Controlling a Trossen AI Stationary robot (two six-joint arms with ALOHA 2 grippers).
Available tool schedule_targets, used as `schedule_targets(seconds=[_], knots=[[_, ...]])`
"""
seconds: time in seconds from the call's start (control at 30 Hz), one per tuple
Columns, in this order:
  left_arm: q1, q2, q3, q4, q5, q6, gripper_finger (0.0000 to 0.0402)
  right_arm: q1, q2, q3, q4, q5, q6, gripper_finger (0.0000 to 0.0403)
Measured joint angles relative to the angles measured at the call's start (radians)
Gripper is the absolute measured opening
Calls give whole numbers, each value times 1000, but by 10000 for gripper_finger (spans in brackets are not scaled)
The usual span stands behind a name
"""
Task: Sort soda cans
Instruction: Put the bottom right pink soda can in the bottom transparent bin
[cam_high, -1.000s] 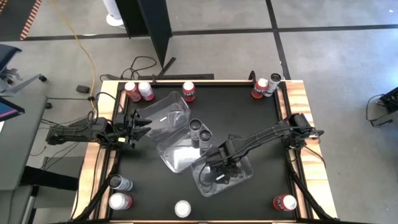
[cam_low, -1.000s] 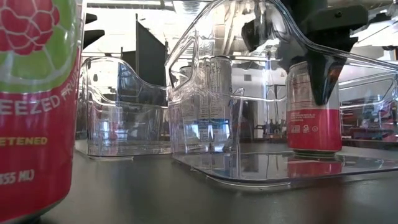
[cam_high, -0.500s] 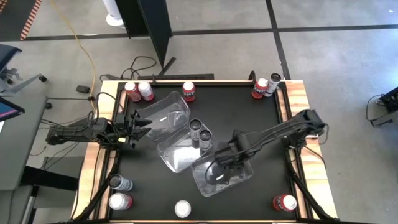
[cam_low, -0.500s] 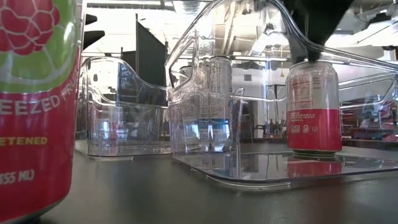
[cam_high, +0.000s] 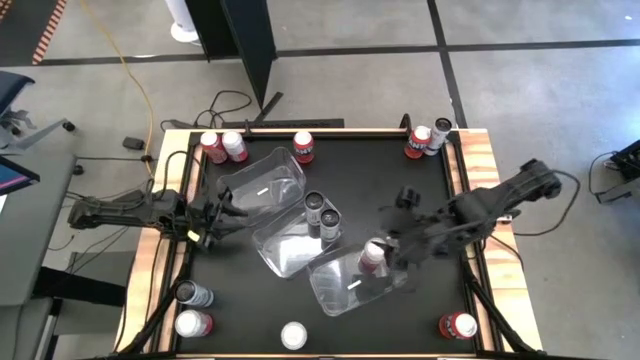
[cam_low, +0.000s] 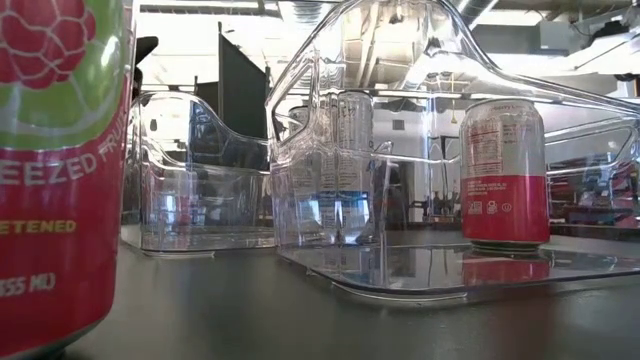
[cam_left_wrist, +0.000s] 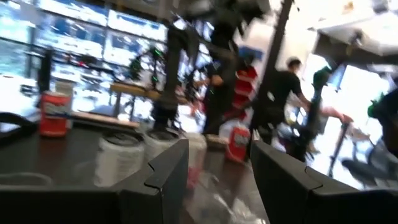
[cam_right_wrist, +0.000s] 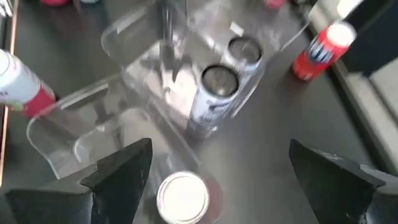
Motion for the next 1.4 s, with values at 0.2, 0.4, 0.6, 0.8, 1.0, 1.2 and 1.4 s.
schedule_targets(seconds=[0.2, 0.4, 0.6, 0.8, 1.0, 1.2, 1.4], knots=[[-109, 225, 18, 226, 2, 193, 201, 42, -41, 0, -1, 113, -21, 395], [-180, 515, 198, 246, 4, 262, 277, 49, -15, -3, 5, 150, -55, 395], [-307, 874, 455, 76, 14, 327, 301, 49, 28, -5, -1, 150, -93, 395], [-429, 1168, 750, -152, -28, 375, 302, 57, 40, -5, -1, 150, -112, 395], [-498, 1378, 1030, -524, -82, 333, 302, 72, 39, -5, -5, 150, -119, 395], [-544, 1541, 1246, -762, -84, 283, 302, 85, 38, -5, -5, 152, -121, 395], [-575, 1627, 1366, -840, -59, 236, 302, 92, 38, -5, -4, 155, -129, 395]])
